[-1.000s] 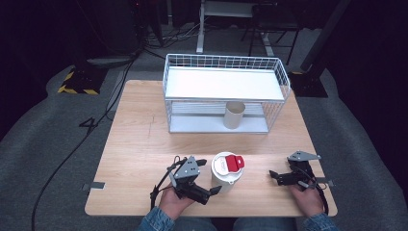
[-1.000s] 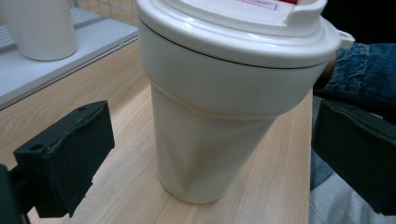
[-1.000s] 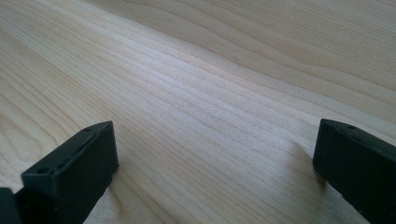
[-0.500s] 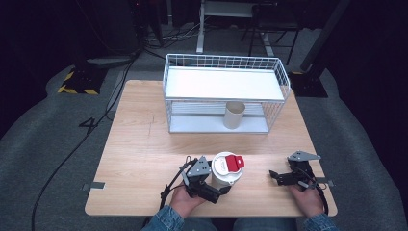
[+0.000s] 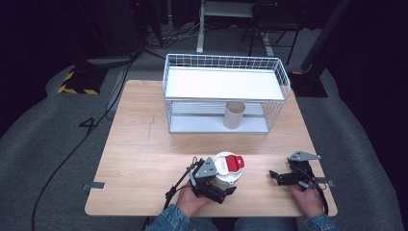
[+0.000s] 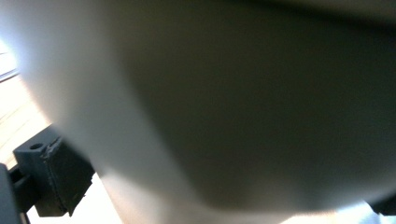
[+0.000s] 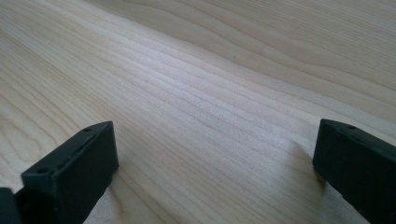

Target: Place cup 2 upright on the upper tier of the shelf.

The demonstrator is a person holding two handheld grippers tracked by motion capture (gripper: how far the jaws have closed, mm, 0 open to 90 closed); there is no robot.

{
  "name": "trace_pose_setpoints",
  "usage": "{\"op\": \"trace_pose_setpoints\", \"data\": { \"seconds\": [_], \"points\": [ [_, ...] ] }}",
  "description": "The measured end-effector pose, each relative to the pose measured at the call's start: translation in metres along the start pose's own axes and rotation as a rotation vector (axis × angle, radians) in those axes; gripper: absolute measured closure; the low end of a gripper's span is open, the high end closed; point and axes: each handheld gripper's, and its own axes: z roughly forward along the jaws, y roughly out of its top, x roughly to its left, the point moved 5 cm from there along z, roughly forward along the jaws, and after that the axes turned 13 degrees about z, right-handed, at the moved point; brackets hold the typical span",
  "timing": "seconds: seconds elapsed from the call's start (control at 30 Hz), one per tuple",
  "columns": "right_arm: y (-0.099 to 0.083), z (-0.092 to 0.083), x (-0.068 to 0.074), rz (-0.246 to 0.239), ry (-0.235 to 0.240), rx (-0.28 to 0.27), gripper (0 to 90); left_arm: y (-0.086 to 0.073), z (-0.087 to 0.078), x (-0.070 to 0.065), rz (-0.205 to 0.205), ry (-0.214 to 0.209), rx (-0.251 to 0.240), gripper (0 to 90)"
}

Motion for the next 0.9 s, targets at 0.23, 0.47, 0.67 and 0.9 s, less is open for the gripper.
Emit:
{"op": "trace_pose_setpoints", "data": {
  "seconds": [0.23,0.47,0.67,0.9],
  "points": [
    [-0.0001,0.0000,0.0001,0.002,-0.001,-0.001,0.1,-0.0052,-0.0010,0.0034,-0.018,0.005,-0.024,8.3],
    [-0.0001,-0.0001,0.0001,0.001,-0.001,-0.001,0.1,-0.0059,-0.0013,0.0024,-0.004,0.022,-0.036,9.3],
    [-0.0001,-0.0001,0.0001,0.002,-0.001,0.000,0.1,-0.0055,-0.0031,0.0018,0.033,0.044,-0.038,11.0],
    [-0.0001,-0.0001,0.0001,0.002,-0.001,0.000,0.1,-0.0052,-0.0054,0.0017,0.038,0.061,-0.050,13.4]
  ]
}}
